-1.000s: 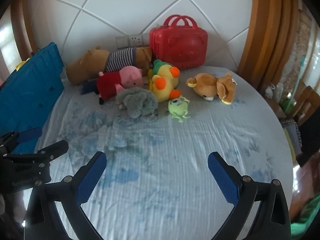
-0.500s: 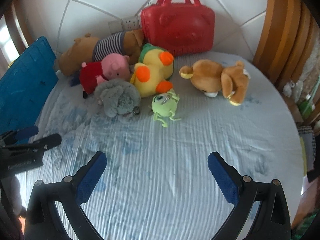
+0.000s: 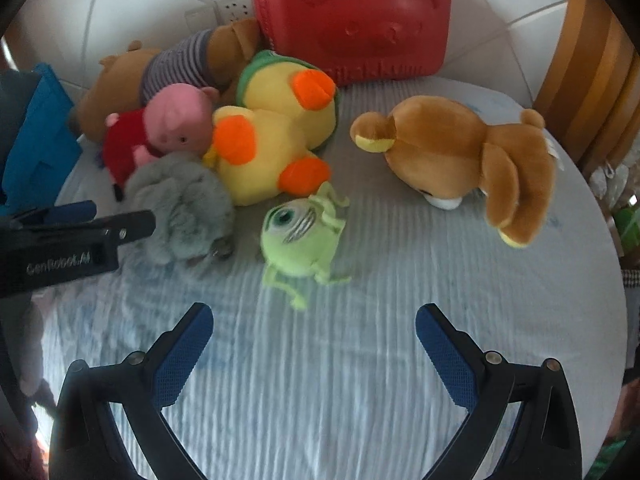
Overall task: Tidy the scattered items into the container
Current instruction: 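Move both tools toward the grey plush and green monster plush, then grasp the grey fluffy plush with the left tool while the right tool grasps the green monster plush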
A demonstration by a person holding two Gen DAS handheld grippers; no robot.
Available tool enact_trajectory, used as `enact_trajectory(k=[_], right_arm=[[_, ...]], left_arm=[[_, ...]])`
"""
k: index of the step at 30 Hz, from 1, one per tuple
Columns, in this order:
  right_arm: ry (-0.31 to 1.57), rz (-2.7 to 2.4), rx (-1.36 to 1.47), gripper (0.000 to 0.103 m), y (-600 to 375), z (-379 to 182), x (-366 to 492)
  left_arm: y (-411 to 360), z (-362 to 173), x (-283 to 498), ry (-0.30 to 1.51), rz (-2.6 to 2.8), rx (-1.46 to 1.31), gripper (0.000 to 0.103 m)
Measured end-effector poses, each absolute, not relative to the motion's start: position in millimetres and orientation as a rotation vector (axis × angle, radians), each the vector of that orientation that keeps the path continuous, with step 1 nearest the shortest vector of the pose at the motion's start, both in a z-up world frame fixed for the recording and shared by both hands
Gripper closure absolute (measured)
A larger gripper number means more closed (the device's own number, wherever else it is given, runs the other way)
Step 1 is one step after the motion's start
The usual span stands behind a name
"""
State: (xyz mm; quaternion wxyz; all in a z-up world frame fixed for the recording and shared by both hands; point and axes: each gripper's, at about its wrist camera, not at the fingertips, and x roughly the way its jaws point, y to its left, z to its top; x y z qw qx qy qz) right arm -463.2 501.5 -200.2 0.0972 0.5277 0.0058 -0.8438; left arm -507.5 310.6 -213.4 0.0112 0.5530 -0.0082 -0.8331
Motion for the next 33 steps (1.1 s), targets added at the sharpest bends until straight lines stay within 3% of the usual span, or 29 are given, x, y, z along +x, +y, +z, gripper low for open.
enact_trajectory(k=[8,10,13,20,33], right_arm=[[-0.019,-2.496,1.58,0.0,498,-233,-506],[-0.007,-2.484,1.582,0.0,492,-240,-512],[0.029,-2.483,1.577,0.0,484,-249,-516],[0.092,-2.493,1.599,0.0,483,-268,-525],[0.042,-2.528,1.526,0.0,491,-280,-530]], left_arm=[[306,-257,-541,0.033,-2.586,1.771,0.013],[308,-263,-542,0.017,-2.595,1.758,0.004],[311,-271,-540,-0.004,-2.616,1.767,0.002],[313,-299,-540,-0.008,-2.589,1.825,0.002],[314,-293,-532,-0.093,-2.637,1.685,0.002]])
